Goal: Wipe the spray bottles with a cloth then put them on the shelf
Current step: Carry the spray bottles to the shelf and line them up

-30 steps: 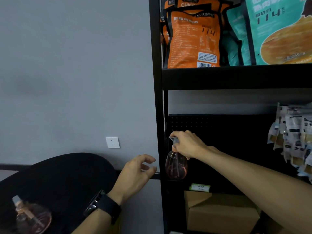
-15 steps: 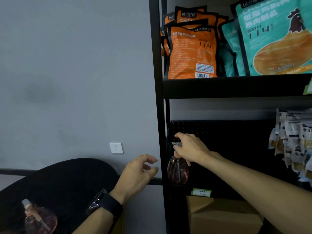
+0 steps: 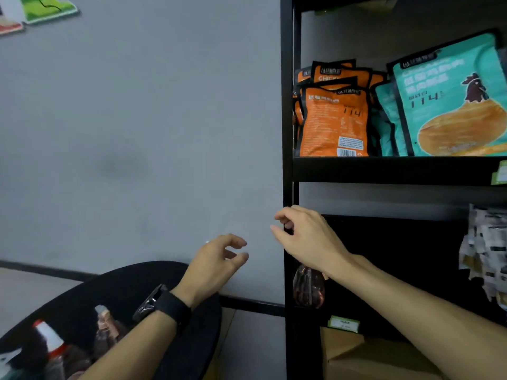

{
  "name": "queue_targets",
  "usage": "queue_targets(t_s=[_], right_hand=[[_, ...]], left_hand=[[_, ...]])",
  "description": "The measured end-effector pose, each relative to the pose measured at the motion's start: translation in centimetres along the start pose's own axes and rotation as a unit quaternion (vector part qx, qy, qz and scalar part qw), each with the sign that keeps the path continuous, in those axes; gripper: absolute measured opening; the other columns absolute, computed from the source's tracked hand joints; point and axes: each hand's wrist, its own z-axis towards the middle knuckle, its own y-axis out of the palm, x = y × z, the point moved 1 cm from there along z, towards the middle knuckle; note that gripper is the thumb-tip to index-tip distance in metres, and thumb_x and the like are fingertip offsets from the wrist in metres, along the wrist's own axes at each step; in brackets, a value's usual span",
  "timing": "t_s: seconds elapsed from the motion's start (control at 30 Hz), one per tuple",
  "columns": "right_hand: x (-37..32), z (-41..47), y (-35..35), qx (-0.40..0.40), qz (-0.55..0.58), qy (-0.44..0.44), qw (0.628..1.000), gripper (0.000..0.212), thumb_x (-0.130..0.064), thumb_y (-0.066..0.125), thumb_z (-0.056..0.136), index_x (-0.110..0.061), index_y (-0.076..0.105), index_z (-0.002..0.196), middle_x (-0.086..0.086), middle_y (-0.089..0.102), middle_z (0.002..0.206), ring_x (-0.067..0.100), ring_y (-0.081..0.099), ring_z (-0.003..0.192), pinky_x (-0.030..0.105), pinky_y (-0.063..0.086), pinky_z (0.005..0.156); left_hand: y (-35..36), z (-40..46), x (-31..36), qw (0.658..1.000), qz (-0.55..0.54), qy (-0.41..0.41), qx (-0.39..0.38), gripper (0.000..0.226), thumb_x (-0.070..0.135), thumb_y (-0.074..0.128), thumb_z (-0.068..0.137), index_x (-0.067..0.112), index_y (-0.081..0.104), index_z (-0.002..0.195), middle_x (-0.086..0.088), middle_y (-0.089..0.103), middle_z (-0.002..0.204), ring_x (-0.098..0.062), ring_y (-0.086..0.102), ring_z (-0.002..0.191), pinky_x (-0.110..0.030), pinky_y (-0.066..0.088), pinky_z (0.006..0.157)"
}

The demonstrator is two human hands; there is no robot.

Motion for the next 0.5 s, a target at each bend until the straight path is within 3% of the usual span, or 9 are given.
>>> queue_targets(t_s=[0.17,0.33,0.5], right_hand=[[-3.7,0.7,3.1,-0.042,0.001,-0.03,0.999,0.043,-0.038,0.052,0.095,-0.019,0.055,0.134,-0.004,0.057,0.132,0.014,0.052,0.121,0.026,0.04,0.1],[-7.0,1.2,7.5,-0.107,0.024,-0.045,0.993,0.05,-0.041,0.05,0.097,-0.019,0.046,0.141,-0.004,0.049,0.143,0.016,0.047,0.128,0.024,0.035,0.102],[-9.8,1.1,13.3,-0.179,0.04,-0.069,0.981,0.062,-0.049,0.048,0.096,-0.022,0.034,0.149,-0.008,0.034,0.154,0.01,0.034,0.139,0.027,0.031,0.111]], left_hand=[[-4.4,-1.6,-0.4,0.999,0.021,-0.005,0.04,0.012,0.031,0.064,0.095,0.034,0.062,0.107,0.017,0.064,0.117,0.006,0.062,0.099,-0.009,0.046,0.072],[-9.2,-4.7,-3.3,0.994,0.06,-0.049,0.072,0.038,0.037,0.057,0.099,0.03,0.057,0.136,0.015,0.059,0.137,-0.005,0.056,0.125,-0.018,0.044,0.096],[-11.9,-8.7,-7.5,0.984,0.126,-0.1,0.074,0.065,0.047,0.051,0.101,0.025,0.027,0.158,0.011,0.029,0.163,-0.009,0.028,0.149,-0.019,0.019,0.116]])
